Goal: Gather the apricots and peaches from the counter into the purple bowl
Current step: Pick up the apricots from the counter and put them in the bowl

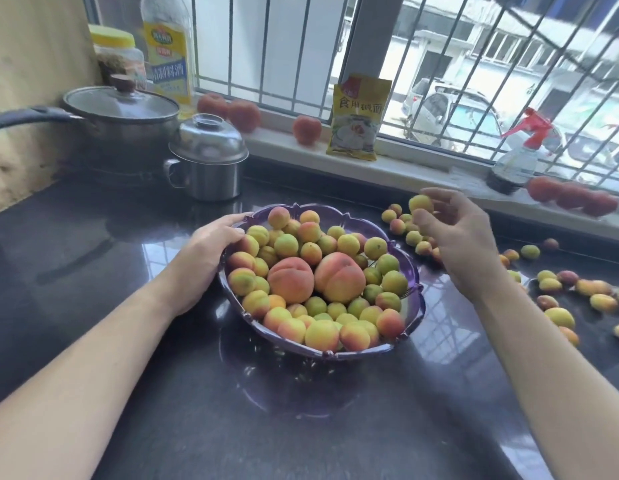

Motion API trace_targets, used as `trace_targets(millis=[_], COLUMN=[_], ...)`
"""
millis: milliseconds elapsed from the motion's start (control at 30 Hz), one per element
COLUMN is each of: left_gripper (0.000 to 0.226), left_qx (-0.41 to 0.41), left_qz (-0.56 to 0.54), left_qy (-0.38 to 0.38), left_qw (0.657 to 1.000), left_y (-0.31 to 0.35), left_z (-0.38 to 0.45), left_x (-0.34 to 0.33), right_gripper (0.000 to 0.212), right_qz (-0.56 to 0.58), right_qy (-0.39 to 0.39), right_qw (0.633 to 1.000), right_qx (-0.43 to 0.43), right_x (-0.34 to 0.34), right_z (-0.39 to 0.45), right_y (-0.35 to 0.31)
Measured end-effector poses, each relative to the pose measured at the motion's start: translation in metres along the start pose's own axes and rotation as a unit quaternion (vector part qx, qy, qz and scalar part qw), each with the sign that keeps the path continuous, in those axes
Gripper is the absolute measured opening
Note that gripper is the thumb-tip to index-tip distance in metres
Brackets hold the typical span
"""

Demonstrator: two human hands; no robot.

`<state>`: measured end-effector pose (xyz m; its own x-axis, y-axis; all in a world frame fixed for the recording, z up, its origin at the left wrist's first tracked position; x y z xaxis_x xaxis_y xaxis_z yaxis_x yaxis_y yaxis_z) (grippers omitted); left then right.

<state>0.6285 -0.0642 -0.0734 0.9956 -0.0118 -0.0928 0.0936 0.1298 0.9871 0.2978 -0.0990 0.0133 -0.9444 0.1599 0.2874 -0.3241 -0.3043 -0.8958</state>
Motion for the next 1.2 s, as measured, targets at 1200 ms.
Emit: trace_targets(millis=[1200], left_gripper=[0.050], left_qx=[-0.004], left_qz=[0.016], left_qy=[-0.001], left_qw=[1.000], left_y=[-0.004], left_z=[0.001], left_x=[0.003], right_gripper=[0.015], right_qz=[-0.214], right_qy=[-0.170], right_qw=[0.933], right_qx=[0.234], right_x=[-0.038], right_z=[-0.022], right_y=[-0.044])
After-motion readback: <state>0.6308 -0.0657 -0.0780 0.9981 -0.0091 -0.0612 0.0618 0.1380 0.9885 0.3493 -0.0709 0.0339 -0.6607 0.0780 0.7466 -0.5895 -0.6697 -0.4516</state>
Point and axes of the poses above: each hand's wrist, its own z-axis towards the middle knuckle, its own x-axis out of the back of the hand, y = z × x, the point moved 2 cm from there along z, towards the middle knuckle, and after that the axes turned 6 degrees about z, right-handed, at the moved point
